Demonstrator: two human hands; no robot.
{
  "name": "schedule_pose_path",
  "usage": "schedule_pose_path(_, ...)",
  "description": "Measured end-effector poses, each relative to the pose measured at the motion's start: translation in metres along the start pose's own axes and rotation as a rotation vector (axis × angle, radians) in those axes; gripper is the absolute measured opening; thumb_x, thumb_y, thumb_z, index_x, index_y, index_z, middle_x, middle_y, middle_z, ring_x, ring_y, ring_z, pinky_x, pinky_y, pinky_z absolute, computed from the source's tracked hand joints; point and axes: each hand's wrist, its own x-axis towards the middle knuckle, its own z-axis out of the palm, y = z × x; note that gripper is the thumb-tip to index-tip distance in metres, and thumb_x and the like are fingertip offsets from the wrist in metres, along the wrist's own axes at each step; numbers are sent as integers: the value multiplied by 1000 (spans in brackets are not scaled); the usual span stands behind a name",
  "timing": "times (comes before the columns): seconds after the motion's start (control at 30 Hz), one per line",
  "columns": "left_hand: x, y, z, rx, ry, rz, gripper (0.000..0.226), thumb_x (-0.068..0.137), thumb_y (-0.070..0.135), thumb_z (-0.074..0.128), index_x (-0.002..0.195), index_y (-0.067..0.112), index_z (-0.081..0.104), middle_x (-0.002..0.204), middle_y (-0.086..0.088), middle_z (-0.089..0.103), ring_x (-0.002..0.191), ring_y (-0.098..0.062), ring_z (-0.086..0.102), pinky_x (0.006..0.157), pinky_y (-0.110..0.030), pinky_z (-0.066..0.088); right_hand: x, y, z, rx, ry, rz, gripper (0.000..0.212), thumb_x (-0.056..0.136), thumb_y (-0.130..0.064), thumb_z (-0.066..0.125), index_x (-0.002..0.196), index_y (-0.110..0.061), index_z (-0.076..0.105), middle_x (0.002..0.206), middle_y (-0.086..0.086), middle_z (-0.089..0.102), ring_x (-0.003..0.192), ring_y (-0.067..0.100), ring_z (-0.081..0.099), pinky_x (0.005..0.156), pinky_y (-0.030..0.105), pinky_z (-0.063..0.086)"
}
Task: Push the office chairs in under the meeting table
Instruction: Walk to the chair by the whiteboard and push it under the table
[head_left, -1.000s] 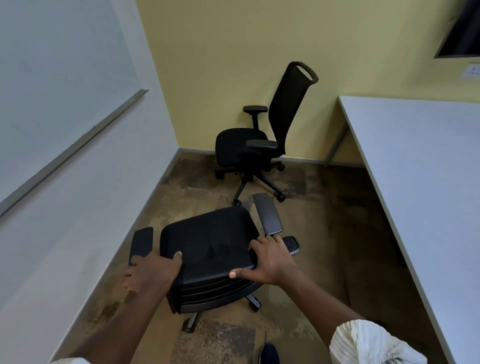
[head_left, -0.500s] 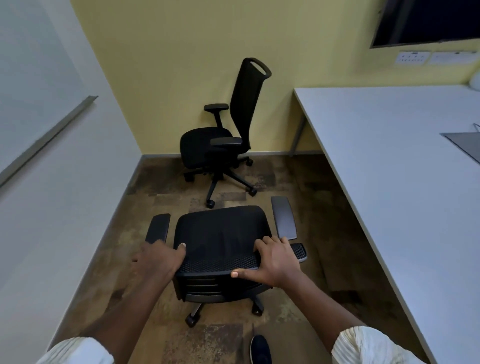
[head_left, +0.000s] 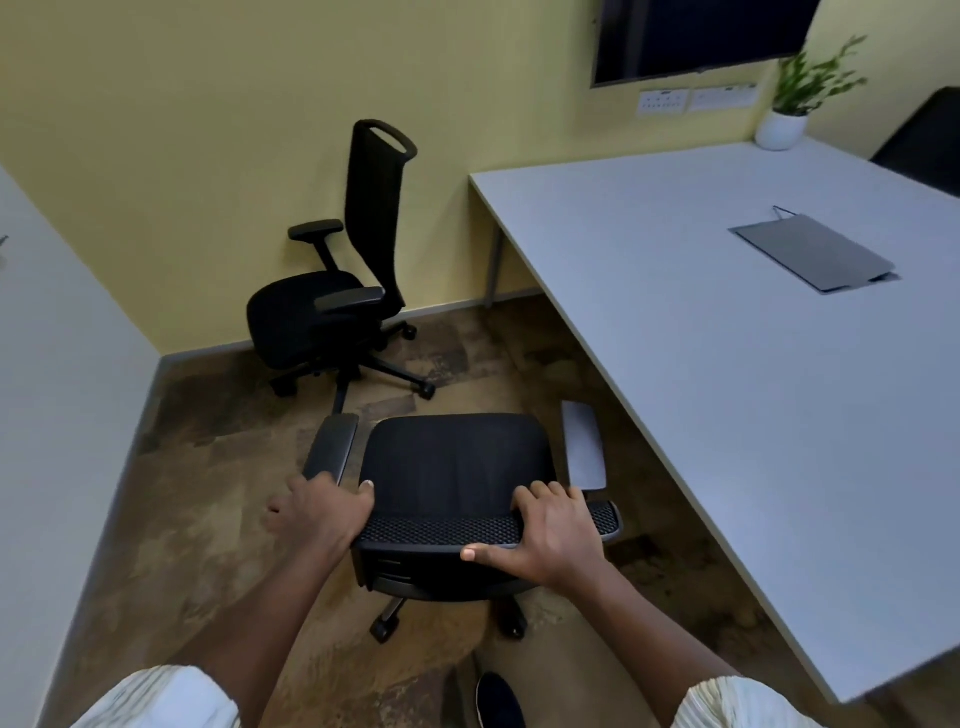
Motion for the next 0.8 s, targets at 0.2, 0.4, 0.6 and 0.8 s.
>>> schedule_pose_path(0.2, 0, 46, -3, 4, 50, 148, 71, 76, 78, 48, 112, 22, 70, 123, -12, 61, 114, -40, 55, 92, -46, 46, -13, 25, -2, 4, 70, 136, 98, 60, -109, 31, 93, -23, 62, 88, -5, 59, 83, 19, 54, 82, 42, 44)
schedule_pose_path(0.4, -5, 86, -7, 70, 46, 287, 72, 79, 79, 44, 119, 25, 68, 130, -9, 55, 117, -38, 54, 92, -46, 44, -29, 44, -6, -35, 138, 229, 92, 62, -107, 36, 85, -22, 62, 79, -7, 57, 75, 20, 56, 75, 42, 46)
schedule_pose_path(0.6, 1, 127, -5, 94, 43, 401, 74, 77, 81, 45, 118, 24, 70, 129, -10, 57, 115, -38, 55, 90, -46, 43, -39, 63, -11, -67, 132, 320, 92, 61, -108, 34, 84, -23, 61, 77, -8, 54, 75, 20, 54, 78, 44, 46)
schedule_pose_path(0.8, 3, 162, -1, 71, 77, 529, 73, 79, 82, 38, 109, 25, 72, 119, -7, 62, 110, -35, 58, 90, -44, 42, -48, 77, -10, -92, 102, 447, 93, 61, -109, 31, 86, -24, 61, 80, -8, 53, 77, 19, 51, 81, 43, 44)
